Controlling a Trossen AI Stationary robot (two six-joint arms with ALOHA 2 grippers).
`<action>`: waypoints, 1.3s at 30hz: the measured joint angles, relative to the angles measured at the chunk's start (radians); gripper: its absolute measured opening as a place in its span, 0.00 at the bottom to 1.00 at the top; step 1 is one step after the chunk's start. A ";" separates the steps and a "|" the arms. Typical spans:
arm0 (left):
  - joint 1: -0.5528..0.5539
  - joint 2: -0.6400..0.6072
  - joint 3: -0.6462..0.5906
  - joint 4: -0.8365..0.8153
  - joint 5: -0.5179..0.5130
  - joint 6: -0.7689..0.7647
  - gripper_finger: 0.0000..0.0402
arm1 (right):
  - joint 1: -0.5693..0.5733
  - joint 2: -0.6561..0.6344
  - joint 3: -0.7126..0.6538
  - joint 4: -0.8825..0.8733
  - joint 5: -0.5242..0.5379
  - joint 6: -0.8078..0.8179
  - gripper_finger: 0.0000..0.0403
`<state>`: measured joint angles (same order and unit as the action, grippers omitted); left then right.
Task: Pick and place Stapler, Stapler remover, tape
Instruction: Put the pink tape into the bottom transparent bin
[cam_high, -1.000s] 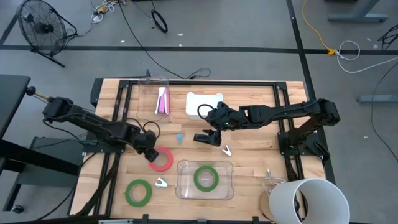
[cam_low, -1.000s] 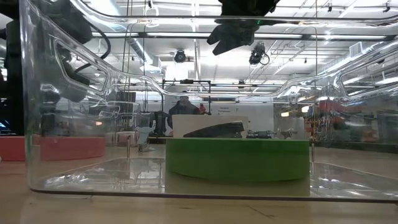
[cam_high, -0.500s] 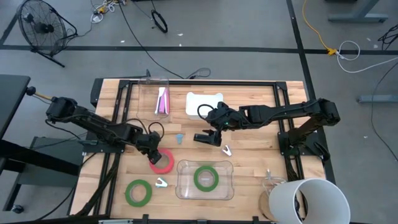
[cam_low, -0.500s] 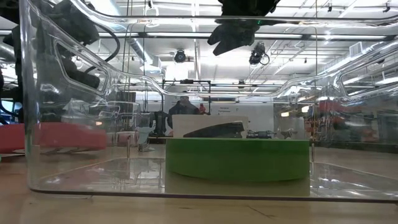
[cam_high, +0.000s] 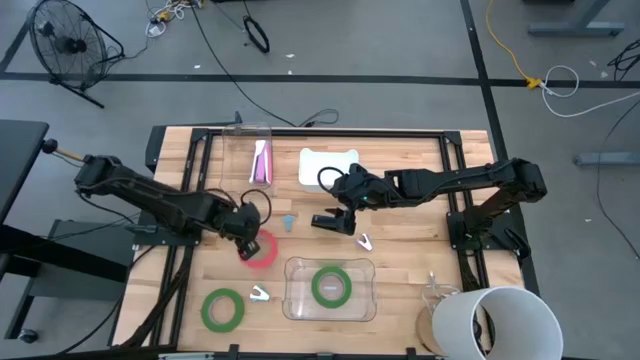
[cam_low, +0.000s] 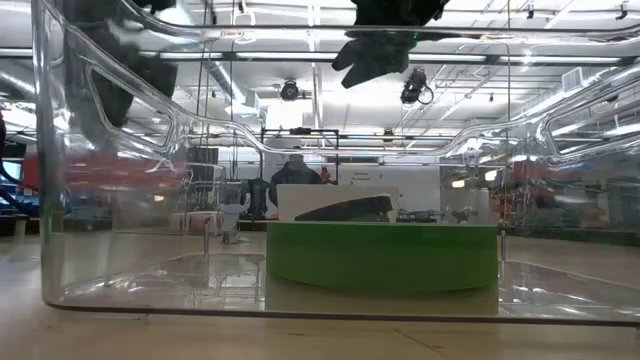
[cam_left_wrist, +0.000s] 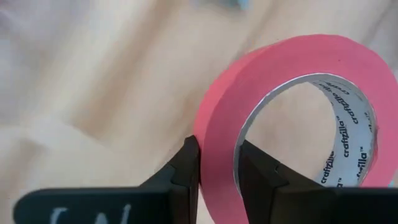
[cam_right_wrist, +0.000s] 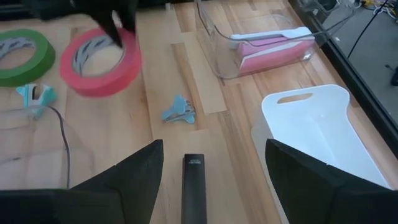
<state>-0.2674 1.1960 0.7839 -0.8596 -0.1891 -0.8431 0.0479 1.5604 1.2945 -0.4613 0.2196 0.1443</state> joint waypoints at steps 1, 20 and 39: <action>-0.008 0.000 0.056 -0.072 -0.057 0.008 0.21 | 0.000 0.000 0.000 0.005 0.000 0.004 0.69; -0.110 0.002 0.419 0.014 -1.060 0.555 0.21 | 0.000 0.000 0.000 0.449 -0.001 -0.006 0.69; -0.105 0.018 0.418 0.223 -1.087 0.726 0.21 | -0.015 0.089 0.000 0.740 0.005 -0.067 0.69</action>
<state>-0.3719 1.2135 1.2015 -0.6371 -1.2757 -0.1170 0.0332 1.6495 1.2945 0.2791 0.2241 0.0775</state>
